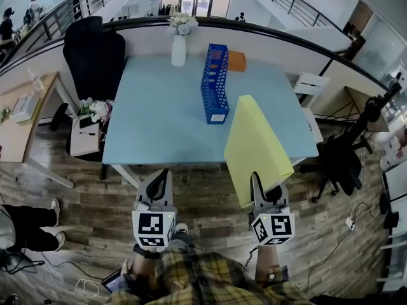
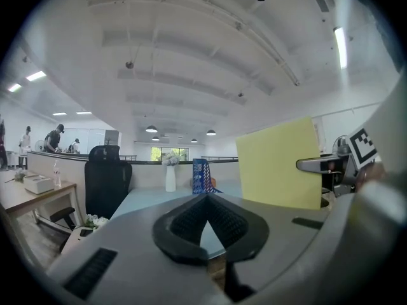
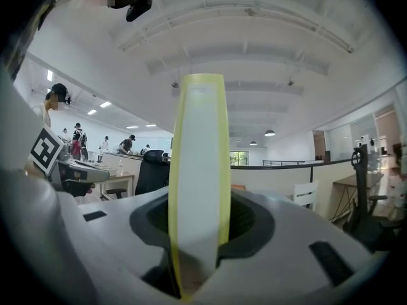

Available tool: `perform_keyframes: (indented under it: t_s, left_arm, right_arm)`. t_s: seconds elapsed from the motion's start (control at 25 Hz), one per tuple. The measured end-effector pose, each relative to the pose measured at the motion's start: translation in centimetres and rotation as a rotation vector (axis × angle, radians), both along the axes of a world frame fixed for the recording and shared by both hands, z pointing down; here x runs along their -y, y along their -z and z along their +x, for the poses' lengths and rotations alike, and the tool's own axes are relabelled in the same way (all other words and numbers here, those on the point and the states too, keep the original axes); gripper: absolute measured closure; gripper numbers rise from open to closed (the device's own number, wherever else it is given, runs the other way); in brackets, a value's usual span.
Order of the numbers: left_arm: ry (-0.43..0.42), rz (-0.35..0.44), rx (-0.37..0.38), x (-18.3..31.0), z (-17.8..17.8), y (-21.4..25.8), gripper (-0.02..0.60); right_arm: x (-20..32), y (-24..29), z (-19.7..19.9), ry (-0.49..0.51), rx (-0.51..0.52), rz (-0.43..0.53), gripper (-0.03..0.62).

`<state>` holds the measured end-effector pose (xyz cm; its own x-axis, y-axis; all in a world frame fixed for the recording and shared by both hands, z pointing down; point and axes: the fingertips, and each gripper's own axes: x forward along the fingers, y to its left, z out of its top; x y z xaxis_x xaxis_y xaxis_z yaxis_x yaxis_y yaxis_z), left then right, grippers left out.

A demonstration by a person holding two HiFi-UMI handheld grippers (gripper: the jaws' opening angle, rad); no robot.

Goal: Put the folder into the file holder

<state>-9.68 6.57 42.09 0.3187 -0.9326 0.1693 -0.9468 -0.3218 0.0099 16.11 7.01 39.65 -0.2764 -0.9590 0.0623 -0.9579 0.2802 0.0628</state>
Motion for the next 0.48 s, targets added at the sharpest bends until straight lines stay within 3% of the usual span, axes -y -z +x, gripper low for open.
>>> perform_keyframes:
  t_s: [0.48]
  left_arm:
    - [-0.046, -0.025, -0.001, 6.6, -4.2, -1.0, 0.586]
  right_arm:
    - [5.5, -0.7, -3.1, -0.072, -0.003, -0.029, 0.437]
